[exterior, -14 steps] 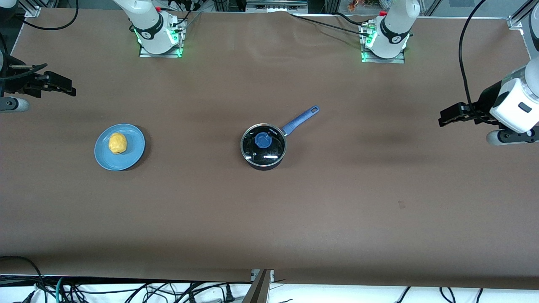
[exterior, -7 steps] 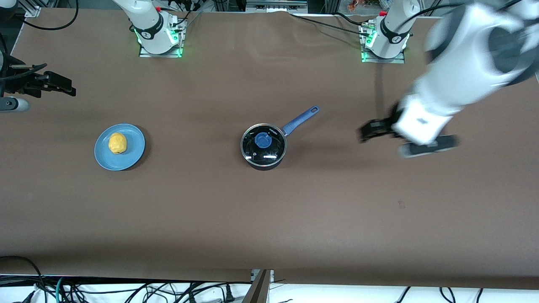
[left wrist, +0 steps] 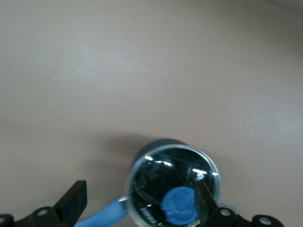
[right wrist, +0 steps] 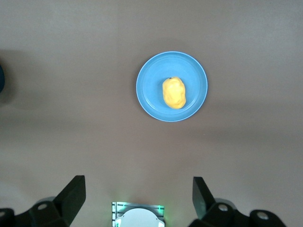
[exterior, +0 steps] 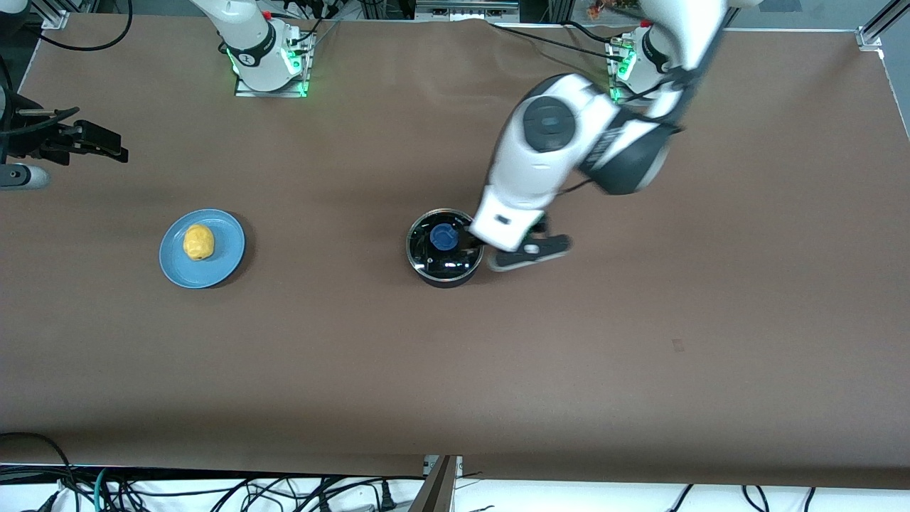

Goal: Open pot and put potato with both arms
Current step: 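Reach the left gripper over the saucepan to the blue lid knob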

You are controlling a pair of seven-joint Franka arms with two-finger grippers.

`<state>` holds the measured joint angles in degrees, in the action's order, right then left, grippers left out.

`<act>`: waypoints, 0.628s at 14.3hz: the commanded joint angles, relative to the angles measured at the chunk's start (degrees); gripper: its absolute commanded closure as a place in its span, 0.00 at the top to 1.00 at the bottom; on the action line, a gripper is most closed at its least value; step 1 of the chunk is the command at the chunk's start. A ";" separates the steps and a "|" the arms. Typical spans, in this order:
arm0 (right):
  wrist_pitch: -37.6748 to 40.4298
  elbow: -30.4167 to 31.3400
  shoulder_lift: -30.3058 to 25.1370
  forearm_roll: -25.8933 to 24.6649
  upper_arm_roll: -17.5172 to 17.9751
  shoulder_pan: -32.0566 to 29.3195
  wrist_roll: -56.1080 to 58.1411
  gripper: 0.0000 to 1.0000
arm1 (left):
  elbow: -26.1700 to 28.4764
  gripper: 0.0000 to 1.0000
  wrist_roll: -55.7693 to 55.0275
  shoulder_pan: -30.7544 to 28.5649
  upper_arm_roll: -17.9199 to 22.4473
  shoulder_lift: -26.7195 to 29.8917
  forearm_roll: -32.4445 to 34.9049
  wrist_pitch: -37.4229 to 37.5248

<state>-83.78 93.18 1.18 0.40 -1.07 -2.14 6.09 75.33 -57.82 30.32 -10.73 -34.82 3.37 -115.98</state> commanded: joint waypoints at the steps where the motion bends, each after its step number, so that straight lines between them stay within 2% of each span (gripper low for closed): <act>1: 1.25 -0.98 0.22 0.30 0.20 -0.49 0.07 1.00 | -8.36 1.00 -1.59 7.01 4.22 -7.88 1.72 1.02; 4: 2.13 -1.07 0.22 0.30 0.20 -0.49 0.07 1.00 | -7.92 1.00 -1.59 10.02 4.93 -10.26 2.16 -0.20; 6: 2.13 -1.07 0.22 0.30 0.20 -0.49 0.07 1.00 | -6.87 1.00 -1.59 10.64 4.93 -11.23 2.34 -3.02; 9: 2.13 -1.07 0.22 0.30 0.20 -0.49 0.07 1.00 | -5.82 1.00 -1.59 11.52 4.93 -11.85 2.69 -3.47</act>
<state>-82.88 93.18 1.19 0.40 -1.09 -2.14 6.09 70.11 -58.68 40.75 -6.61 -46.00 3.95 -119.24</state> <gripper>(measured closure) 0.000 0.000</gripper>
